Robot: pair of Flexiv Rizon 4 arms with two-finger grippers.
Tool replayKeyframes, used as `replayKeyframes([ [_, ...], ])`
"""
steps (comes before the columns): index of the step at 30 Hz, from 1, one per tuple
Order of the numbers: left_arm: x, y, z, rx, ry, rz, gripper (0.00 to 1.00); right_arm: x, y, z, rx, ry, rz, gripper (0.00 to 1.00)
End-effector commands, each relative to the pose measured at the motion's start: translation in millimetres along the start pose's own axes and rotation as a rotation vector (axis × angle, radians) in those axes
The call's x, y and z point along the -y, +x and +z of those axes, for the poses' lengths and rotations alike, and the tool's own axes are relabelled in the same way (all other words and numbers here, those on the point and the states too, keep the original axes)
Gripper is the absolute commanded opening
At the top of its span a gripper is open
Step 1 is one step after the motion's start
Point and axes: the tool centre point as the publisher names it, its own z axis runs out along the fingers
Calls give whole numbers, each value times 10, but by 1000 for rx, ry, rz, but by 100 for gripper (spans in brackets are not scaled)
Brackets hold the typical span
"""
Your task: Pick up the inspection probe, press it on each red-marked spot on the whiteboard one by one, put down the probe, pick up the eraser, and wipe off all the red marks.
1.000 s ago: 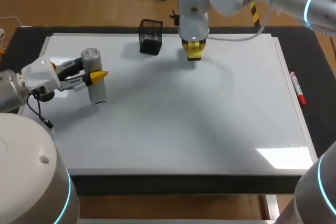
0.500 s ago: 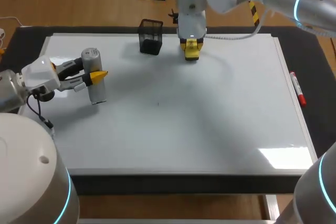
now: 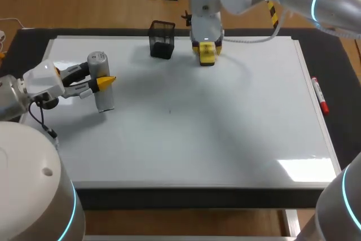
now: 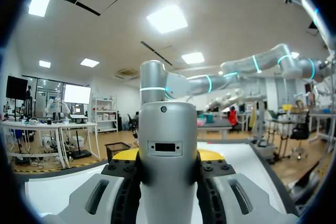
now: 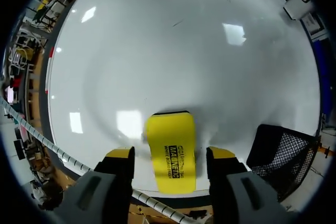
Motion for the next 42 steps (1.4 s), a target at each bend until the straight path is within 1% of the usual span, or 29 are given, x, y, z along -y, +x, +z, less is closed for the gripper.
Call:
replayKeyframes([
  [1, 10, 4, -1, 1, 1, 0, 0, -26, 149, -120, 19, 11, 27, 100],
  [5, 10, 4, -1, 1, 1, 0, 0, -37, 276, -202, 48, 12, 77, 100],
  [7, 10, 4, -1, 1, 1, 0, 0, -47, 344, -250, 108, 5, 117, 100],
  [9, 10, 4, -1, 1, 1, 0, 0, -56, 418, -294, 168, -12, 190, 100],
  [12, 10, 4, -1, 1, 1, 0, 0, -71, 489, -351, 222, -29, 279, 100],
  [16, 10, 4, -1, 1, 1, 0, 0, -79, 550, -439, 288, -54, 399, 100],
  [19, 10, 4, -1, 1, 1, 0, 0, -65, 603, -489, 379, -73, 505, 100],
  [23, 10, 4, -1, 1, 1, 0, 0, -37, 632, -529, 458, -105, 610, 100],
  [31, 10, 4, -1, 1, 1, 0, 0, -23, 701, -826, 598, -148, 810, 100],
  [36, 10, 4, -1, 1, 1, 0, 0, 10, 753, -1094, 641, -155, 887, 100],
  [40, 10, 4, -1, 1, 1, 0, 0, 28, 785, -1293, 679, -142, 914, 100],
  [41, 10, 4, -1, 1, 1, 0, 0, 13, 777, -1342, 675, -155, 898, 100],
  [42, 10, 4, -1, 1, 1, 0, 0, 15, 770, -1382, 670, -136, 904, 100],
])
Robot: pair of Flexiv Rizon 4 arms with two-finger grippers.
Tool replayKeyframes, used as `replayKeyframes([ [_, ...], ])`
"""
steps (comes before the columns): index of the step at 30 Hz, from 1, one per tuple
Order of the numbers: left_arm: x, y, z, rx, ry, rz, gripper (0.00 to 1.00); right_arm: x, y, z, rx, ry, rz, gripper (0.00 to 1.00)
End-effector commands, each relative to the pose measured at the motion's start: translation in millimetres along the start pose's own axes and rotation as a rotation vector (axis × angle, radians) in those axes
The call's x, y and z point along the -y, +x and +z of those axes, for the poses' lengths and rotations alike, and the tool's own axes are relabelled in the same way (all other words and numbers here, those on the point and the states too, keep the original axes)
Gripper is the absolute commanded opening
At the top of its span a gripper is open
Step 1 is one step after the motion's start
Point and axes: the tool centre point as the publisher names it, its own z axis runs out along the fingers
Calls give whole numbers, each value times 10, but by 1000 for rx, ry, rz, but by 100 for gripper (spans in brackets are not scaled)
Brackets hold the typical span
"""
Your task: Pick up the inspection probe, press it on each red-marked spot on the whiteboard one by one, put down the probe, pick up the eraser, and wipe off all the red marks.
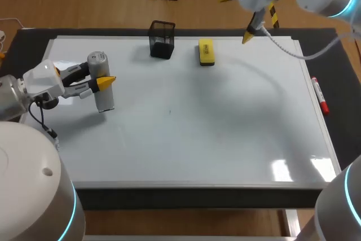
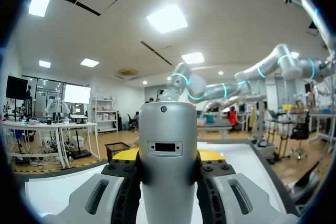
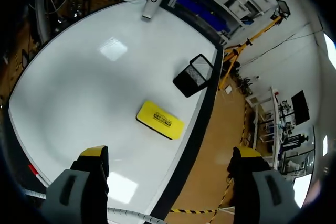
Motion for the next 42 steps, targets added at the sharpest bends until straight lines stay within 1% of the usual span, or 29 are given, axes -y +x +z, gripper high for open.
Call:
replayKeyframes([
  [1, 11, 4, 0, 1, 1, 0, 0, -94, 22, -210, 5, 10, -18, 100],
  [19, 11, 4, 0, 1, 1, 0, 0, -94, 22, -210, 5, 10, -18, 100],
  [22, 18, -27, 92, -24, 4, -4, 0, -94, 22, -210, 5, 10, -18, 100],
  [26, 63, -135, 255, -66, 3, 1, 0, -94, 22, -210, 5, 10, -18, 100],
  [29, 100, -226, 379, -103, 13, -4, 0, -94, 22, -210, 5, 10, -18, 100],
  [31, 115, -287, 453, -144, 31, -24, 0, -94, 22, -210, 5, 10, -18, 100],
  [32, 139, -340, 527, -170, 29, -18, 0, -94, 22, -210, 5, 10, -18, 100],
  [33, 158, -363, 588, -187, 24, -16, 0, -94, 22, -210, 5, 10, -18, 100],
  [34, 177, -397, 641, -203, 37, -24, 0, -94, 22, -210, 5, 10, -18, 100],
  [36, 215, -460, 765, -235, 25, -13, 0, -94, 22, -210, 5, 10, -18, 100],
  [38, 263, -507, 878, -271, 29, -10, 0, -94, 22, -210, 5, 10, -18, 100],
  [42, 370, -598, 1085, -313, 29, 5, 0, -94, 22, -210, 5, 10, -18, 100],
])
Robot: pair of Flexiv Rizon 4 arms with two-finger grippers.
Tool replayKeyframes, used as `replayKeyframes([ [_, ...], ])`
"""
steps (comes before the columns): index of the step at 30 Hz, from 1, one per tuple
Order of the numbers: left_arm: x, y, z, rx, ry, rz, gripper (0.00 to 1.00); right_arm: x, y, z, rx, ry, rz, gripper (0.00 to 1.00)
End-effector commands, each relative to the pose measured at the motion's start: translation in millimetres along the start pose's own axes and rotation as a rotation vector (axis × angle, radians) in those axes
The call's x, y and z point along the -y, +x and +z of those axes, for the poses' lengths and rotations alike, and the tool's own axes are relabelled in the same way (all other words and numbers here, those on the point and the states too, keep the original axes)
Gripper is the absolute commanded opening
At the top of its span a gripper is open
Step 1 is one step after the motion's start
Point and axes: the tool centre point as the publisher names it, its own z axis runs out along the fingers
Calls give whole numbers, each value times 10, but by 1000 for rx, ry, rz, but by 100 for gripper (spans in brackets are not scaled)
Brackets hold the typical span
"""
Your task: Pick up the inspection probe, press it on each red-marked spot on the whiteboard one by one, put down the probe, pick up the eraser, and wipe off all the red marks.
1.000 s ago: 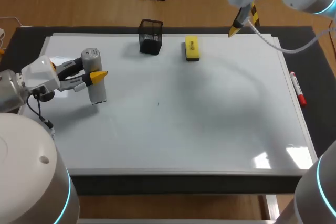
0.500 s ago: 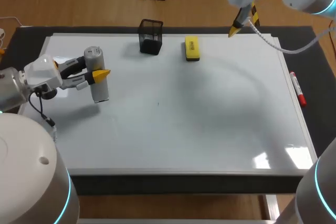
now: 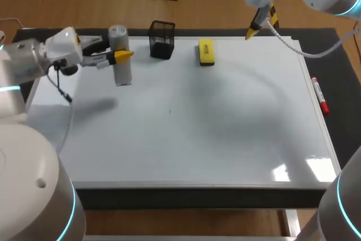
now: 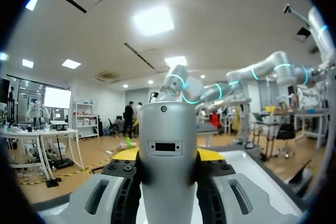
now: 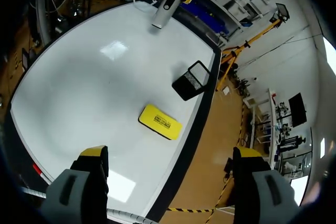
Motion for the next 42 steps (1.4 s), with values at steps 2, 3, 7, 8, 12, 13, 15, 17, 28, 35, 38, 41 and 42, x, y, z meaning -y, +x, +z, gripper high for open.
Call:
replayKeyframes([
  [2, 74, -350, 278, -138, 7, -2, 0, -1, -2, -7, -4, 4, -1, 100],
  [3, 91, -383, 313, -143, 14, -3, 0, -1, -2, -7, -4, 4, -1, 100],
  [7, 141, -499, 456, -185, 32, 1, 0, -1, -2, -7, -4, 4, -1, 100],
  [8, 155, -533, 485, -194, 34, 4, 0, -1, -2, -7, -4, 4, -1, 100],
  [12, 248, -669, 598, -243, 34, 24, 0, -1, -2, -7, -4, 4, -1, 100],
  [13, 274, -703, 628, -255, 35, 28, 0, -1, -2, -7, -4, 4, -1, 100],
  [15, 317, -785, 680, -259, 31, 34, 0, -1, -2, -7, -4, 4, -1, 100],
  [17, 365, -860, 727, -276, 35, 42, 0, -1, -2, -7, -4, 4, -1, 100],
  [28, 453, -1192, 1042, -392, 60, 37, 0, -1, -2, -7, -4, 4, -1, 100],
  [35, 350, -1290, 1179, -462, 64, 25, 0, -1, -2, -7, -4, 4, -1, 100],
  [38, 301, -1329, 1225, -483, 69, 19, 0, -1, -2, -7, -4, 4, -1, 100],
  [41, 266, -1343, 1282, -508, 70, 20, 0, -1, -2, -7, -4, 4, -1, 100],
  [42, 256, -1353, 1307, -521, 66, 21, 0, -1, -2, -7, -4, 4, -1, 100],
])
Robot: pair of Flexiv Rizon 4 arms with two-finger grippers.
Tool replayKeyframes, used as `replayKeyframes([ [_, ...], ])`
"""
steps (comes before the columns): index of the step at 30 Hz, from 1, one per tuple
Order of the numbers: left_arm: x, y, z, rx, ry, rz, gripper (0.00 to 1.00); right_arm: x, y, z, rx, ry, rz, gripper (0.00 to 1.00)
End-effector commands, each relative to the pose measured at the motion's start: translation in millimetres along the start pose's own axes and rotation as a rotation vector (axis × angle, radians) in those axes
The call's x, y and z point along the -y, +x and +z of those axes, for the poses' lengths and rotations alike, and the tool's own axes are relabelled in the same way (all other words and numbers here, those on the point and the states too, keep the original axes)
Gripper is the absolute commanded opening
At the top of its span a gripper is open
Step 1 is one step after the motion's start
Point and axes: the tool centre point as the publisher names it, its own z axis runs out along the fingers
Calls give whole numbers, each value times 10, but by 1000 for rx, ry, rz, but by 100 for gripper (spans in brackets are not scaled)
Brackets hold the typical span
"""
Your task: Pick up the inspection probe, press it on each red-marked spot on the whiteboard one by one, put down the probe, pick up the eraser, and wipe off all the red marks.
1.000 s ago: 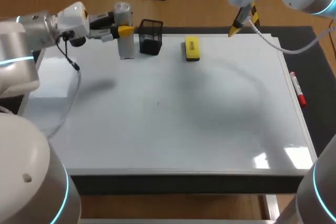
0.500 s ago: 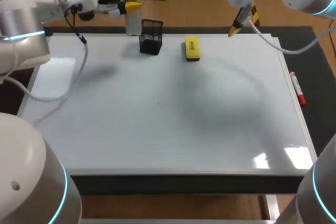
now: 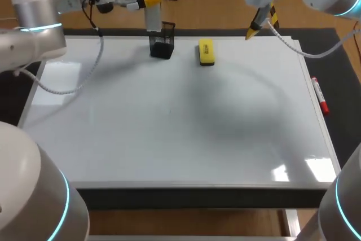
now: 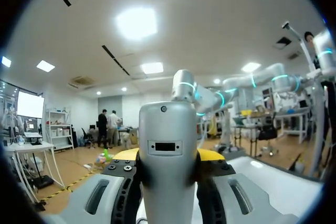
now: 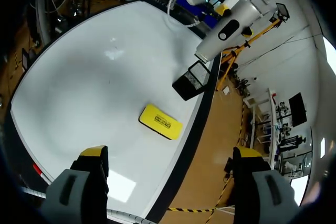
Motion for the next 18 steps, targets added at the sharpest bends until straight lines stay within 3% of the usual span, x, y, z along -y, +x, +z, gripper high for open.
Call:
replayKeyframes([
  [1, -78, -130, 77, -274, 14, -3, 0, 2, -5, -4, -4, 2, -2, 100],
  [18, -335, -329, 97, -316, 34, -18, 0, 2, -5, -4, -4, 2, -2, 100],
])
